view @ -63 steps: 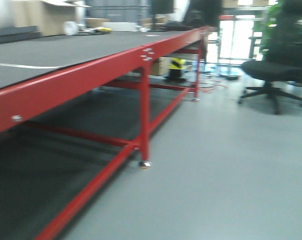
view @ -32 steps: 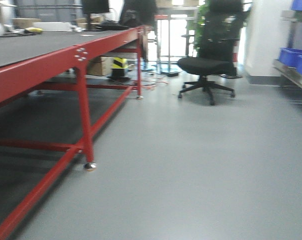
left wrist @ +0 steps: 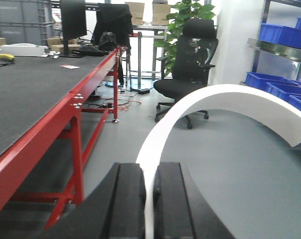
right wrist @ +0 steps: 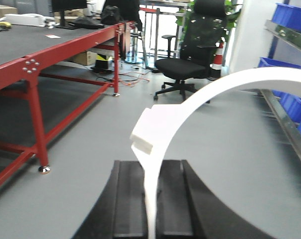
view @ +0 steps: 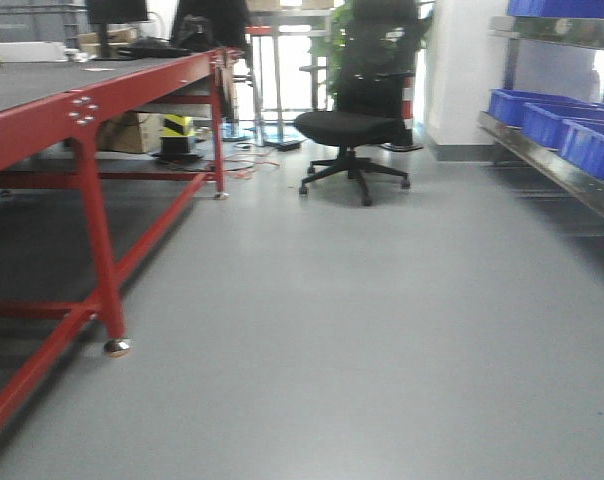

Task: Grab PVC pipe and place in blue bin
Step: 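Drive the base toward the shelf of blue bins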

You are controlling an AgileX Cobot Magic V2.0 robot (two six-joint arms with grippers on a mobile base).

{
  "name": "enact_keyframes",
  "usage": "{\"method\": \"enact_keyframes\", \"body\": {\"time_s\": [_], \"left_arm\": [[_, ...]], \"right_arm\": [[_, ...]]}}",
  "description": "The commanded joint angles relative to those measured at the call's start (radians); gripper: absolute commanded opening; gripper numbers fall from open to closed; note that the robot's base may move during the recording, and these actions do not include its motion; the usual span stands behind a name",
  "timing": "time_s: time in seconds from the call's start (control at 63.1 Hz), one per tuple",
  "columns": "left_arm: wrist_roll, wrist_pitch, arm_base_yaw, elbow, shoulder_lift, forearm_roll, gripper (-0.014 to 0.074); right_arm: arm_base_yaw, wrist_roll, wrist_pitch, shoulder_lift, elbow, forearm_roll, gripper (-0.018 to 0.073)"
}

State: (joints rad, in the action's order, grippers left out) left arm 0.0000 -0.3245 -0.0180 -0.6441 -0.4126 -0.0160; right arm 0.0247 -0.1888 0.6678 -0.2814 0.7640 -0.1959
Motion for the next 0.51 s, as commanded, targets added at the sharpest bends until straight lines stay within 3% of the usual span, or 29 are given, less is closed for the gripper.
{"method": "enact_keyframes", "body": {"time_s": [0.0,0.492], "left_arm": [[0.0,0.032,-0.004,-0.002,0.006,-0.002,-0.0111],[0.0,0.032,-0.004,-0.002,0.006,-0.002,-0.0111]], "right_arm": [[0.001,-0.004,-0.026,0.003,-0.002,0.008,-0.0155],[0.001,-0.004,-0.026,0.003,-0.002,0.008,-0.0155]]}}
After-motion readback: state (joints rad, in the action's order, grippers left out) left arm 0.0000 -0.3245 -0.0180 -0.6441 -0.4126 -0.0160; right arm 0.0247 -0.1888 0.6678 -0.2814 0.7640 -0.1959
